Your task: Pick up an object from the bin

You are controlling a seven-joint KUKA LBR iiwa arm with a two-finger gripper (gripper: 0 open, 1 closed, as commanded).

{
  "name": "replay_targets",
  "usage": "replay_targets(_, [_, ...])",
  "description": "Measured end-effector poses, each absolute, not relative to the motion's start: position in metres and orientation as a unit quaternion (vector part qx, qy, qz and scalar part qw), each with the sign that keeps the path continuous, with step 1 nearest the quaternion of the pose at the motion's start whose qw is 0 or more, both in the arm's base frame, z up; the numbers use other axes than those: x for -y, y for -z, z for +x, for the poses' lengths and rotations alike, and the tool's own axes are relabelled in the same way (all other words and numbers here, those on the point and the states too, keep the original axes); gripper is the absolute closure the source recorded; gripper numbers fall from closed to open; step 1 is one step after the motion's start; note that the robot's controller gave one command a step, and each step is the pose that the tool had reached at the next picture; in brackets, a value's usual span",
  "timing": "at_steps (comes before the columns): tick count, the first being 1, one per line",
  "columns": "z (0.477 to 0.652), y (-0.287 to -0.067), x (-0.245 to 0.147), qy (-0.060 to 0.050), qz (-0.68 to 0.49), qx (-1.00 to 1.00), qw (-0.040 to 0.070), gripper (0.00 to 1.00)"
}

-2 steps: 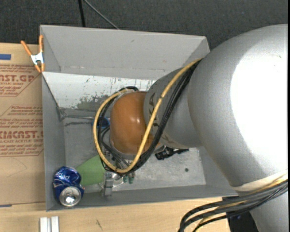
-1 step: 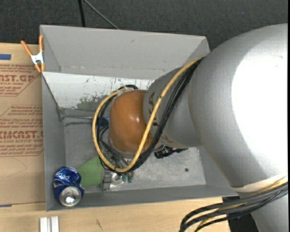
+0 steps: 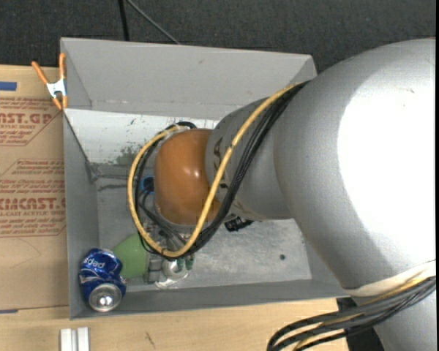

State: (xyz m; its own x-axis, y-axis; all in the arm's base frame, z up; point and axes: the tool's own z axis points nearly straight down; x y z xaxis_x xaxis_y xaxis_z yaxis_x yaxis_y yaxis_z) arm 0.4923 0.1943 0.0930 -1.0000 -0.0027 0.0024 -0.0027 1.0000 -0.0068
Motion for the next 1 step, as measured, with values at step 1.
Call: replay_targets(1, [0.4826, -0.2284, -0.1697, 0.001, 0.016, 1.0, -0.004, 1.0])
